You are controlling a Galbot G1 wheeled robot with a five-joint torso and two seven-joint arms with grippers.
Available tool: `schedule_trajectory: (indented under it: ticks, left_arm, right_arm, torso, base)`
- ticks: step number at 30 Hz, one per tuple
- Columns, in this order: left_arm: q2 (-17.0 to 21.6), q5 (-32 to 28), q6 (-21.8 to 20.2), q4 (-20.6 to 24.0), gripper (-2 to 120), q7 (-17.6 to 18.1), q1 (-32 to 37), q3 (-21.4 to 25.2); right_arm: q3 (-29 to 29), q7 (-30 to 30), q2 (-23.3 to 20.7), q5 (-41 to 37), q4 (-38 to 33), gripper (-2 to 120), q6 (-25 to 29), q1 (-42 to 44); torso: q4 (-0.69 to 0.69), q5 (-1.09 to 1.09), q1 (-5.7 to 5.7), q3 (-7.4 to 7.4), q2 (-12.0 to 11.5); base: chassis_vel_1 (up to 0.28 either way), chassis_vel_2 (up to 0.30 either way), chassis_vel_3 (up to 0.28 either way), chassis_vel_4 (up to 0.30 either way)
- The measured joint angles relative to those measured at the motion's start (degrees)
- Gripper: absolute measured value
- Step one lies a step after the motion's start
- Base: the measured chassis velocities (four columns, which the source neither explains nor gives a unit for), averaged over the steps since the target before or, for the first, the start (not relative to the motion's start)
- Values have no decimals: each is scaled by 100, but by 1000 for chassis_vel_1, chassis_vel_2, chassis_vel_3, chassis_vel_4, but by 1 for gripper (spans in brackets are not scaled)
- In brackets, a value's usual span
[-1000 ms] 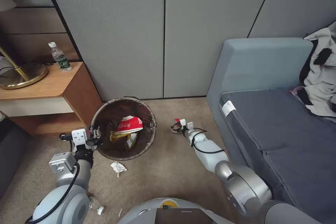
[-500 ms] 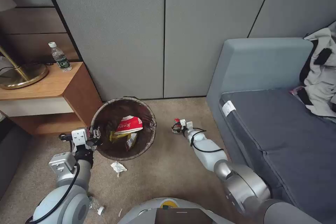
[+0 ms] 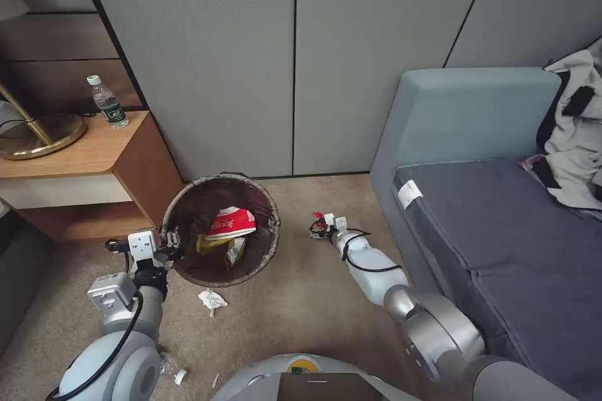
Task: Pick up the trash bin, then pick up the garbage from the floor and place it into the trash bin.
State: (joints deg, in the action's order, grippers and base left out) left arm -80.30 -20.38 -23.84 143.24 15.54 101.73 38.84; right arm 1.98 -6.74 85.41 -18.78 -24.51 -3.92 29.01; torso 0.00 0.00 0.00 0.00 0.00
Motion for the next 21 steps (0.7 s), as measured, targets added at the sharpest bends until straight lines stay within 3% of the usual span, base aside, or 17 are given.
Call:
schedule_trajectory:
  ticks: [13, 16, 18, 21]
  left_arm:
    - [-9, 13, 19, 0, 3, -6, -7, -8]
    - [-9, 15, 24, 0, 3, -6, -13, -10]
    - [-9, 15, 24, 0, 3, -6, -12, -12]
    - [1, 15, 26, 0, 3, -8, -15, -15]
  right_arm:
    - [47, -37, 20, -229, 110, 98, -152, -69]
    - [86, -41, 30, -326, 156, 84, -214, -78]
    - [87, -41, 30, -335, 160, 82, -215, -77]
    - [90, -56, 29, -362, 180, 67, -225, -66]
  torso:
    - [0, 0, 0, 0, 0]
    - [-3, -4, 0, -1, 1]
    - [-3, -4, 0, -1, 1]
    - [-4, -4, -1, -1, 1]
  base:
    - [0, 0, 0, 0]
    - [0, 0, 0, 0]
    - [0, 0, 0, 0]
    - [0, 0, 0, 0]
